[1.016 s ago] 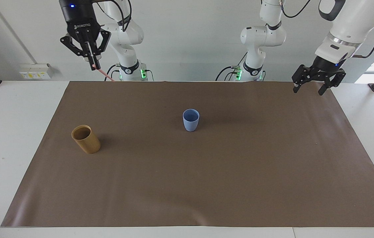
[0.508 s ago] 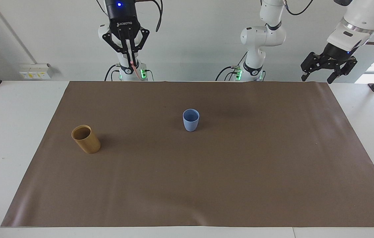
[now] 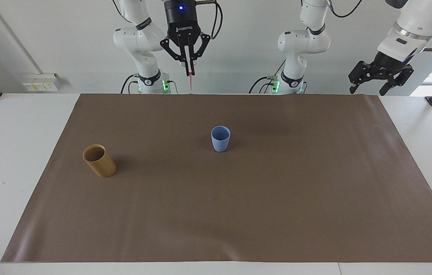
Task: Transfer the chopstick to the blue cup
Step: 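Carry the pink chopstick over the blue cup with the right gripper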
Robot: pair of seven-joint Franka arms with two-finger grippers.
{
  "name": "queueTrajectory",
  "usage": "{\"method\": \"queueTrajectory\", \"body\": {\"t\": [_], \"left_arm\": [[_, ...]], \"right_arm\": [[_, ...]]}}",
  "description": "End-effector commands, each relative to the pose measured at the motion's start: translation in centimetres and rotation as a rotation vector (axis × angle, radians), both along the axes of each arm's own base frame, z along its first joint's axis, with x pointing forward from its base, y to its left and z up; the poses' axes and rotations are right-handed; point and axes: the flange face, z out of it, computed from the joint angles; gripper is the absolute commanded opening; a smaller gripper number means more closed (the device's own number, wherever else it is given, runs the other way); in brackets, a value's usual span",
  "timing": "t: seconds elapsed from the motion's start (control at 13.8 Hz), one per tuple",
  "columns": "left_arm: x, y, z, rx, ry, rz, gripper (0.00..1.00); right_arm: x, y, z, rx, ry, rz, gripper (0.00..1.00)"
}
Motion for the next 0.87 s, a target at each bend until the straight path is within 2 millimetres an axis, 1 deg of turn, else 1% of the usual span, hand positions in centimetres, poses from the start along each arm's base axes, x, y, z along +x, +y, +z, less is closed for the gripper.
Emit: {"method": "queueTrajectory", "body": {"t": [0.0, 0.07, 0.22, 0.44, 0.51, 0.58, 0.65, 0.73, 0.8], "left_arm": [[-0.6, 0.5, -0.1, 0.029, 0.007, -0.001, 1.00], [-0.6, 0.5, -0.1, 0.029, 0.007, -0.001, 1.00], [-0.5, 0.5, 0.1, 0.029, 0.002, 0.002, 1.00], [-0.7, 0.6, 0.2, 0.029, 0.012, 0.005, 1.00], [-0.7, 0.5, 0.2, 0.027, 0.012, 0.003, 1.00], [-0.7, 0.4, 0.2, 0.028, 0.012, 0.002, 1.00], [-0.7, 0.1, 0.1, 0.028, 0.013, -0.003, 1.00], [-0.7, 0.1, 0.1, 0.028, 0.013, -0.003, 1.00], [-0.7, 0.3, 0.2, 0.027, 0.010, 0.000, 1.00]], "right_arm": [[1.0, 1.9, -1.5, 0.017, -0.036, -0.007, 0.00], [1.3, 3.1, -2.5, 0.006, -0.043, 0.011, 0.00], [2.2, 4.8, -4.3, -0.004, -0.072, 0.013, 0.00], [3.7, 8.2, -9.4, 0.011, -0.089, 0.013, 0.00], [3.8, 9.2, -10.9, 0.019, -0.064, 0.007, 0.00], [3.7, 10.3, -13.3, 0.005, -0.034, 0.024, 0.00], [3.5, 10.7, -15.1, -0.011, -0.023, 0.038, 0.00], [3.1, 10.7, -16.3, -0.027, -0.009, 0.048, 0.00], [2.8, 10.6, -16.6, -0.043, 0.001, 0.044, 0.00]]}}
